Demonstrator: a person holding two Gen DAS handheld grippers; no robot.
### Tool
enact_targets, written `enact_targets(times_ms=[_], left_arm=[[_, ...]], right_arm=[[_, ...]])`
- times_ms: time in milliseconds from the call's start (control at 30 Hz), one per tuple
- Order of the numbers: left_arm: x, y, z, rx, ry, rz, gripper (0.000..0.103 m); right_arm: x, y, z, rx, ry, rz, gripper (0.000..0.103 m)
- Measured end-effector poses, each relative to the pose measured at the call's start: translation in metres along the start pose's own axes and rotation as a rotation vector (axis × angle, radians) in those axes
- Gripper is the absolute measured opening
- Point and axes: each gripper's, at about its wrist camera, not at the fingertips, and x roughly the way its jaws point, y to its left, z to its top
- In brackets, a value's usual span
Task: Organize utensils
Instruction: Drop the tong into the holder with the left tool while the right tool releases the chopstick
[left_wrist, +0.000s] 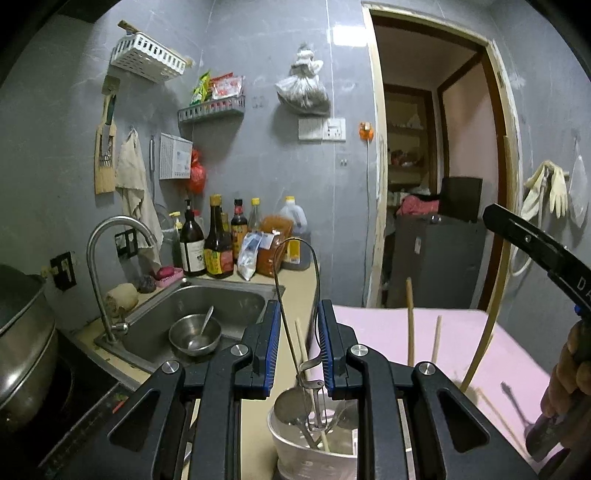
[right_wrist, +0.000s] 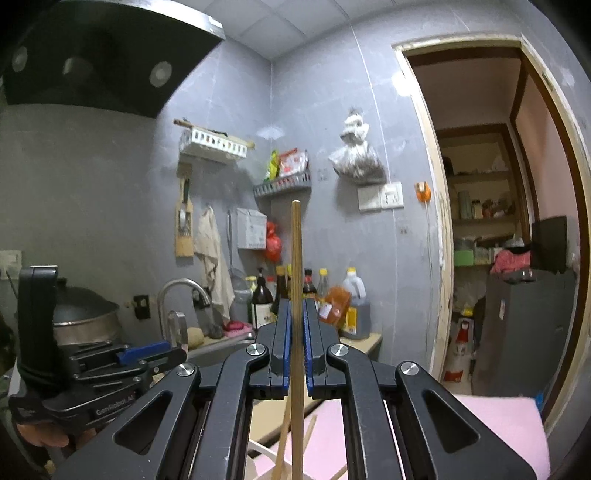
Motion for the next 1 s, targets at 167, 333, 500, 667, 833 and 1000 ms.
enact_targets(times_ms=[167,333,500,667,833,1000], left_arm=[[0.011,-0.003,-0.015,0.005,0.041,-0.004,0.017],[0.02,-0.009,-0.025,0.029,0.076,-0.027,0.017],[0.025,-0.009,-0.03,0.016,0.109,-0.068,0.017],[0.022,-0.007,-0.032,-0.028,0.121,-0.131,0.017],[0.015,-0.008,-0.029,-0.063,0.11,-0.177,0.018],[0.002,-0.013,-0.016,-0.087,0.071,-0.2,0.024]], right_arm=[[0.008,-0.006,-0.014,0.028,0.045,0.006,0.004],[0.012,-0.009,-0.025,0.036,0.077,0.006,0.004],[0.011,-0.011,-0.037,0.037,0.108,-0.002,0.004],[0.009,-0.013,-0.044,0.036,0.128,0.004,0.004],[0.007,-0.015,-0.043,0.052,0.128,0.029,0.006],[-0.002,-0.015,-0.034,0.049,0.086,0.042,0.015]])
